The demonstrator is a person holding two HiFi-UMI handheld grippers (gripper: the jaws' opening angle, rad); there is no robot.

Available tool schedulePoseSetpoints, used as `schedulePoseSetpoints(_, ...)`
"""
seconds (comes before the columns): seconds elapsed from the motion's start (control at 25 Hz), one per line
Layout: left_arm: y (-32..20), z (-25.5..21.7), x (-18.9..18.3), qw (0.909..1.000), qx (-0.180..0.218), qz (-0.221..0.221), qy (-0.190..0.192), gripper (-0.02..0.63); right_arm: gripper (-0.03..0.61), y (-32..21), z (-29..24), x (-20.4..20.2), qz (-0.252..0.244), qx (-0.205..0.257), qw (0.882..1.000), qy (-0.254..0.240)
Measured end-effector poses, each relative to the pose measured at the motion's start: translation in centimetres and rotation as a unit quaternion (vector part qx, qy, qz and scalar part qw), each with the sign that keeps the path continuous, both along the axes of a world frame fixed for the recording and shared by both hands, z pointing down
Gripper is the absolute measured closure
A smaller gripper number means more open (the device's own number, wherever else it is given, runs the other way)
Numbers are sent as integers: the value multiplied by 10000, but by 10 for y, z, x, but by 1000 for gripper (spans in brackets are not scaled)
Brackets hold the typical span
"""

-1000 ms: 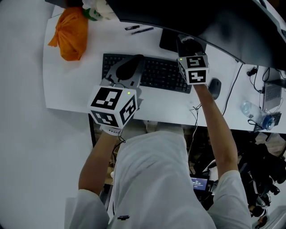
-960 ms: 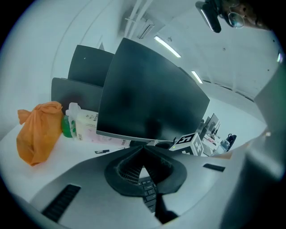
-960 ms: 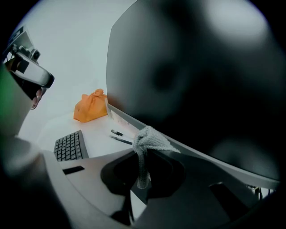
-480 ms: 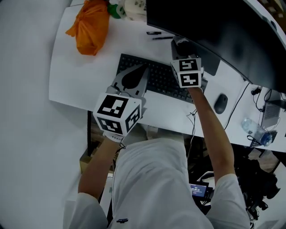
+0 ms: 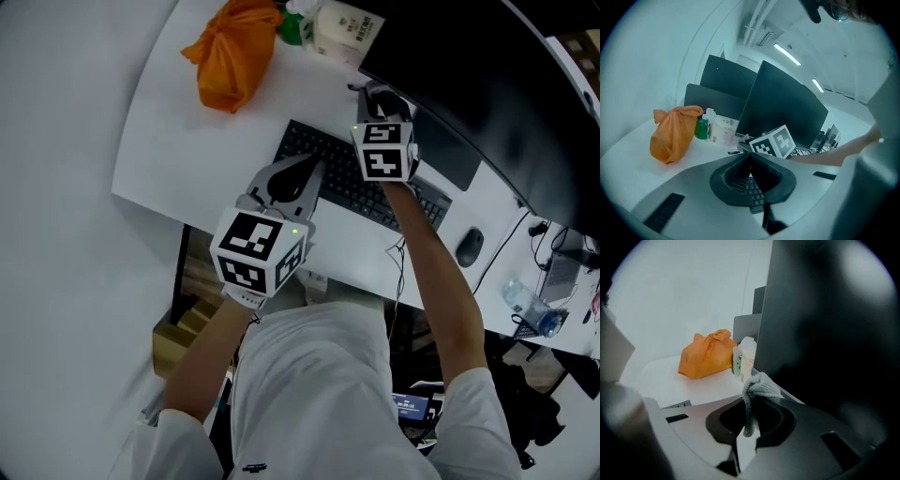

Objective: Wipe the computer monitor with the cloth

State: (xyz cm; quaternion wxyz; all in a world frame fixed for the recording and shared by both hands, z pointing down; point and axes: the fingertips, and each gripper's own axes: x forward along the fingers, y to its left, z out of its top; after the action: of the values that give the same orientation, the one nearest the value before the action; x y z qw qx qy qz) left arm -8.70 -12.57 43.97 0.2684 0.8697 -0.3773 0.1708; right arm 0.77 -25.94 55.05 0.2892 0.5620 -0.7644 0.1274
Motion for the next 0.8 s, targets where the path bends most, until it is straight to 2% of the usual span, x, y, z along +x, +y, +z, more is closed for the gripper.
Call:
schedulePoseSetpoints(0.24,-1,-1,-22,9998,19,-172,63,595,554,-19,0,-28,108,-35,9999,-60)
schedulePoseSetpoints(0.48,-5,-8,-45,9993,82,-350,74,595,554,-31,-2,-37,606,23,9973,-422)
schedulePoseSetpoints(0.8,-4,-13,-65,9985,77,-506,202,595,554,-40,-25,-48,972,262,9942,-388)
